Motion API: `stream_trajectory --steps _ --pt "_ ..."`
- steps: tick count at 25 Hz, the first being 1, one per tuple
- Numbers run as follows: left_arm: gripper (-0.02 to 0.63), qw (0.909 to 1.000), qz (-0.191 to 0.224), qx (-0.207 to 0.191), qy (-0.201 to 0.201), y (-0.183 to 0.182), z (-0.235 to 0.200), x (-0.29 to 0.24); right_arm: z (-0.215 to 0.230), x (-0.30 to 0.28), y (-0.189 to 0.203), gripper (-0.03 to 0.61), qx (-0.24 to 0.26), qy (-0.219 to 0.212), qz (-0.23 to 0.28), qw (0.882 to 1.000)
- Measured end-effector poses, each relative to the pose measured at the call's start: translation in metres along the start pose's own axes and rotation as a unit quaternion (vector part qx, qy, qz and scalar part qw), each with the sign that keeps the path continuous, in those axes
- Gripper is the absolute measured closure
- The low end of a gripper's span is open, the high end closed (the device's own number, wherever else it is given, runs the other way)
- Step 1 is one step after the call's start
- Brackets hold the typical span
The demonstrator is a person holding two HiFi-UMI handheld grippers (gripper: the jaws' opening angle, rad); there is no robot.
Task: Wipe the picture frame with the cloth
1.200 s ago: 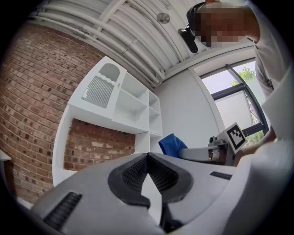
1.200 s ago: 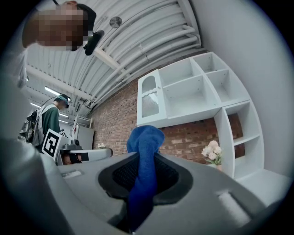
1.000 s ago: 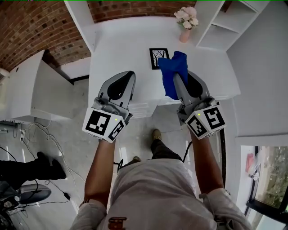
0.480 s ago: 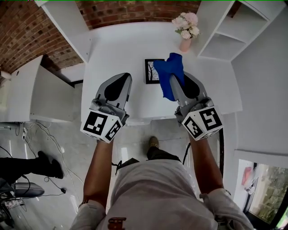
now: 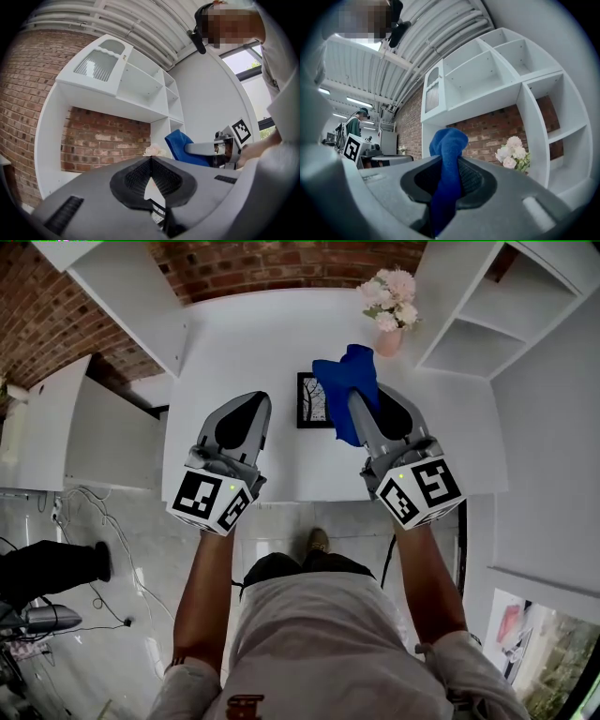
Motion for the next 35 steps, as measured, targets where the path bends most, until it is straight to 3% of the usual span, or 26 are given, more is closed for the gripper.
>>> stream_trajectory --steps 12,35 --pt "0.615 0.9998 -0.016 0.000 0.013 0.004 -0.026 -0.027 0.011 -0.028 0.005 0.505 -0.007 0.010 -0.020 1.000" --pt "0.615 0.9907 -0.108 0.034 0.075 0.063 -0.086 -0.088 0.013 -0.097 0.027 0.504 -0.004 0.090 -0.090 0.992"
Point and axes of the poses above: the fingertips, and each gripper's own axes: x backward along the fingers, z to its right, y out of its underside, the point moved 3 cm from there along x, backward along the fingers, and after that the axes turned 15 degrees about -z, right-handed, at the moved point
